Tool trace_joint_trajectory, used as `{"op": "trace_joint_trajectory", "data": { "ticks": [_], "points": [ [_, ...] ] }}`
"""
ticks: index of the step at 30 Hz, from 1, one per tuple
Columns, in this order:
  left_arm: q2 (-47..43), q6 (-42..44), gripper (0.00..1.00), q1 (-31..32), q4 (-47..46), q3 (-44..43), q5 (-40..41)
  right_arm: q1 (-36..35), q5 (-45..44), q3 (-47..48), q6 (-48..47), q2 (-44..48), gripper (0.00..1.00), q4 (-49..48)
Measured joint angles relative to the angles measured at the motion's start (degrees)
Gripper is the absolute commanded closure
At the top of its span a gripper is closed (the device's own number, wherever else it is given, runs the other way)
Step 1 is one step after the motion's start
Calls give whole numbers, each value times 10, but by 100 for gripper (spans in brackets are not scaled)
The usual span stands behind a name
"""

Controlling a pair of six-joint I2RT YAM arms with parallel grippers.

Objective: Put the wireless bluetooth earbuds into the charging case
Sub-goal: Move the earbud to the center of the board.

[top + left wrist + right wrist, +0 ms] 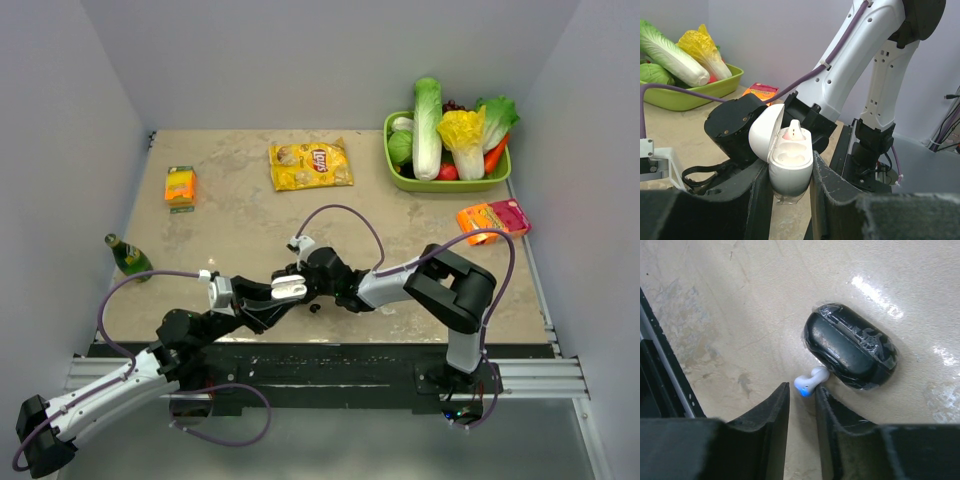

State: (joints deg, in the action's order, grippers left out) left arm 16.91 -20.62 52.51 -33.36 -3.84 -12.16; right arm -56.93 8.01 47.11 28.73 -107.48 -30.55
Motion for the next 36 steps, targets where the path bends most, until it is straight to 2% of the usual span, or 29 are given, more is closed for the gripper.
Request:
{"op": "trace_joint_trajectory", "data": {
  "ticks": [2,11,20,25,28,32,36],
  "points": [
    [0,0,100,0,0,0,0,0,-8,-1,2,0,83,2],
    [0,-4,100,0,0,0,0,0,-31,-29,3,24,96,5],
    [0,-4,100,0,0,0,0,5,-63,-107,-9,127,98,50],
    [13,-4,100,0,-13,0,0,53,-71,-120,-17,173,96,70],
    [30,-8,100,0,-25,0,2,96,-73,-119,-23,175,89,81],
    [45,-9,100,0,-30,0,4,126,-86,-106,-37,164,62,119],
    [48,-9,100,0,-32,0,5,129,-90,-98,-49,161,47,140]
  ]
}}
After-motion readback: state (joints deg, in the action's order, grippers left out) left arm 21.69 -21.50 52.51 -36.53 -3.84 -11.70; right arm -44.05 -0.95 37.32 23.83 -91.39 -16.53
